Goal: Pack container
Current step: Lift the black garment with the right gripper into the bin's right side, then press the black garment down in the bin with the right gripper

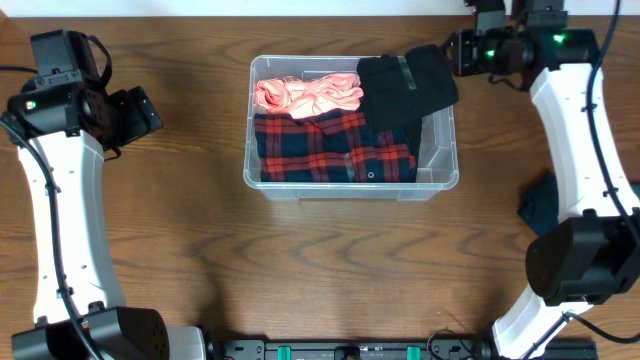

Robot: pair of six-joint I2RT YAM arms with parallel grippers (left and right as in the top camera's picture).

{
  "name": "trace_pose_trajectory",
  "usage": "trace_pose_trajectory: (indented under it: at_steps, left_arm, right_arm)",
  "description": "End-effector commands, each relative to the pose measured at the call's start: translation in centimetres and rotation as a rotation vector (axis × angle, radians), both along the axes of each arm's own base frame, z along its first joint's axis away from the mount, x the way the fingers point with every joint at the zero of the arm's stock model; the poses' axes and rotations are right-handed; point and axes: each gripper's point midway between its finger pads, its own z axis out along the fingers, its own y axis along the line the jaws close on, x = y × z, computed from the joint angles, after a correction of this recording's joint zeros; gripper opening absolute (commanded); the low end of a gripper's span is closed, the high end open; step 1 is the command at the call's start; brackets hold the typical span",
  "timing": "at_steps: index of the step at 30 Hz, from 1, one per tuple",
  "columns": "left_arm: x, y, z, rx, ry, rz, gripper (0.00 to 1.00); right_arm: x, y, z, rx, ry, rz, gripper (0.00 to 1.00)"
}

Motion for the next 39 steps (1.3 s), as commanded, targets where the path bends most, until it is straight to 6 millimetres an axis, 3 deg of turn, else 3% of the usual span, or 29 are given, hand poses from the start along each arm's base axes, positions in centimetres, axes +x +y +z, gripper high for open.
trace_pose_trajectory:
  at_steps: [1,12,19,22,31,36,39]
  left_arm:
    - [0.1,-0.2,-0.1,-0.029,-0.008,0.009,0.98]
    - [0.1,-0.2,-0.1,-0.029,-0.007,0.009,0.98]
    - [0.1,-0.2,-0.1,-0.029,-0.007,0.010,0.98]
    - [0.1,-0.2,-0.1,-0.029,-0.007,0.009,0.98]
    - [0.1,-0.2,-0.1,-0.029,-0.007,0.009,0.98]
    - [0.1,-0.2,-0.1,-0.029,-0.007,0.010,0.98]
    - [0.1,-0.2,-0.1,-0.029,-0.007,0.009,0.98]
  right_arm:
    - [-0.4,0.8,-0.8,-0.110,-0.002,-0.001,0.05]
    - [0.4,2.4,-7.3,-0.255,0.085,-0.012,0.01]
    - [1.3,2.5,-13.2,-0.272,0.178,-0.014,0.01]
    - [1.7,2.0,-14.2,-0.281,0.189,-0.032,0.01]
    - [2.2,0.8,-12.2,-0.283,0.161,-0.061,0.01]
    - [1.6,0.7,-7.1,-0.258,0.087,-0.084,0.09]
    - [0.3,0.5,-4.3,-0.240,0.072,-0.106,0.12]
